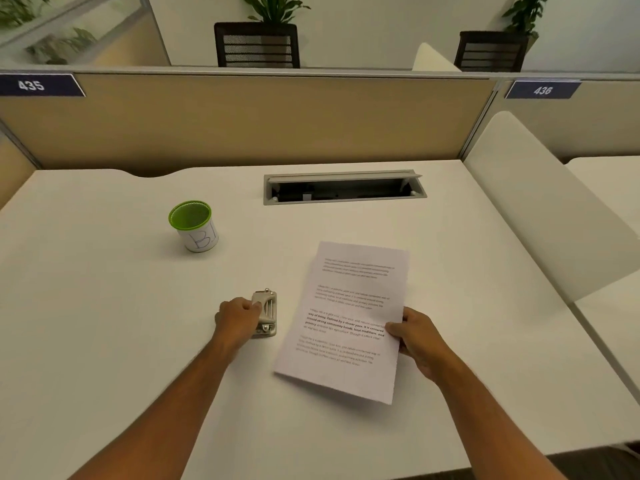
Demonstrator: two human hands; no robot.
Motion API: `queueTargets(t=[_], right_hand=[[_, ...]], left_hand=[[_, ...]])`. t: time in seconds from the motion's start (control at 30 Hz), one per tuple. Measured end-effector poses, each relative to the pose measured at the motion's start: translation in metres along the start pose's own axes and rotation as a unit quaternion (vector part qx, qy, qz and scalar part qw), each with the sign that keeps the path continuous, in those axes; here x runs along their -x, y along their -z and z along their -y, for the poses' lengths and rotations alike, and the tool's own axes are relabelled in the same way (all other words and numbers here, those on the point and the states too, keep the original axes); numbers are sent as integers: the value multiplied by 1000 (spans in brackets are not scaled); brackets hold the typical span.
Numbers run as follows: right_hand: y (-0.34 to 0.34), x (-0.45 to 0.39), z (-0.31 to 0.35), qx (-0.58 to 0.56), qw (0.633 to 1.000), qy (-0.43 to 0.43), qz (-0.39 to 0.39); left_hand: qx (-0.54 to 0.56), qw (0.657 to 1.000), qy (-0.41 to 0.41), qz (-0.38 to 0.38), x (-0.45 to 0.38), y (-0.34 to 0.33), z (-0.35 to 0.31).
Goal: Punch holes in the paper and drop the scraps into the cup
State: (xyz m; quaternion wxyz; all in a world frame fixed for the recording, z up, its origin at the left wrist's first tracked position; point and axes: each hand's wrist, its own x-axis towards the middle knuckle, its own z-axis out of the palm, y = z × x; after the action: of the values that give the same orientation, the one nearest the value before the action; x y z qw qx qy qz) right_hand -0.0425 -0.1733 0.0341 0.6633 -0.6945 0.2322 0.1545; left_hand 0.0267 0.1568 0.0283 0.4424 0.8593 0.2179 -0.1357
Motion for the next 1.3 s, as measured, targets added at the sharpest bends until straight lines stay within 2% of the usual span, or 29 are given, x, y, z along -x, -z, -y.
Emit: queueTargets(t=[0.1, 0.23, 0.4, 0.67, 0.93, 1.3], right_hand=[[-2, 0, 4, 26, 999, 17, 5], [-1, 2, 8, 45, 998, 33, 11], [-1, 6, 15, 69, 997, 40, 22], [0, 9, 18, 84, 995, 46, 5], [-10, 11, 22, 81, 995, 56, 21], [-8, 13, 25, 80, 994, 58, 37]], left_hand=[[67, 997, 3, 33, -3, 4, -3], [169, 979, 11, 117, -5, 10, -7], [213, 963, 12, 165, 0, 6, -10], [232, 957, 9, 174, 3, 3, -12], [246, 949, 5, 198, 6, -7, -12], [275, 944, 11, 184, 6, -12, -13]])
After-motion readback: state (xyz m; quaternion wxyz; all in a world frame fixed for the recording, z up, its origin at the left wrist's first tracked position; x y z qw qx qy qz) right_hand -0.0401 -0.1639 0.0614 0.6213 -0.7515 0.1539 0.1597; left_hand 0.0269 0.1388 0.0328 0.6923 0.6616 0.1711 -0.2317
